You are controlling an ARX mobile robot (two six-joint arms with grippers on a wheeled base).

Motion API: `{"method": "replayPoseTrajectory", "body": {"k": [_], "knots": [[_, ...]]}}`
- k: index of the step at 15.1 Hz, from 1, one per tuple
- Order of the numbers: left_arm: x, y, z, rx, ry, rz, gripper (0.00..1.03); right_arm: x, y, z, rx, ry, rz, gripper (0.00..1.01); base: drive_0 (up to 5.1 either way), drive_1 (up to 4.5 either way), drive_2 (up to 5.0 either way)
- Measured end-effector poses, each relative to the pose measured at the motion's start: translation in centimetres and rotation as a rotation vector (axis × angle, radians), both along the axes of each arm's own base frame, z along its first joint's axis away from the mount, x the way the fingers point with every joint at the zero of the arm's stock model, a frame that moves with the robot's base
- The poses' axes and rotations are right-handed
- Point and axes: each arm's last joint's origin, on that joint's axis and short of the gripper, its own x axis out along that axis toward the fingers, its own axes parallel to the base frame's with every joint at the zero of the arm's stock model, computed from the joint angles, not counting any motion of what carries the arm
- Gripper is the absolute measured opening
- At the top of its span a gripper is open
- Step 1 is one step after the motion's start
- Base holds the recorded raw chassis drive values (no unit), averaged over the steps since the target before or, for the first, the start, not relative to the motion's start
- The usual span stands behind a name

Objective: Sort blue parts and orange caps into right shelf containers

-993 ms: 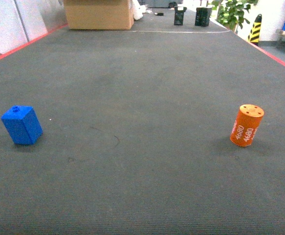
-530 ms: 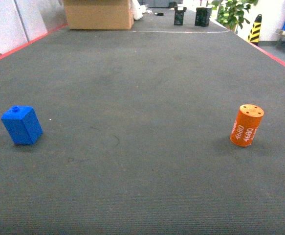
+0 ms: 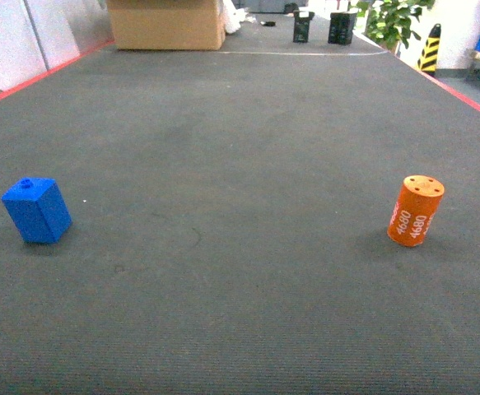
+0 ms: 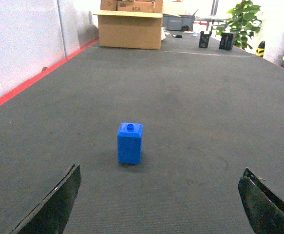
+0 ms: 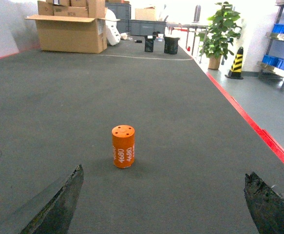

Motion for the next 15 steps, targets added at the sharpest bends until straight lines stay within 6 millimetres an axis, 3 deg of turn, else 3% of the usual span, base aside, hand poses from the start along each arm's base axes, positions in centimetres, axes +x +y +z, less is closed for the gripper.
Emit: {"method": "replayPoseTrajectory", "body": {"k": [15], "knots": [[0.00,0.00,0.00,0.000,0.000,0.000,0.98,0.00,0.00,0.00,0.000,0.000,0.000,0.98,0.0,0.00,0.0]]}}
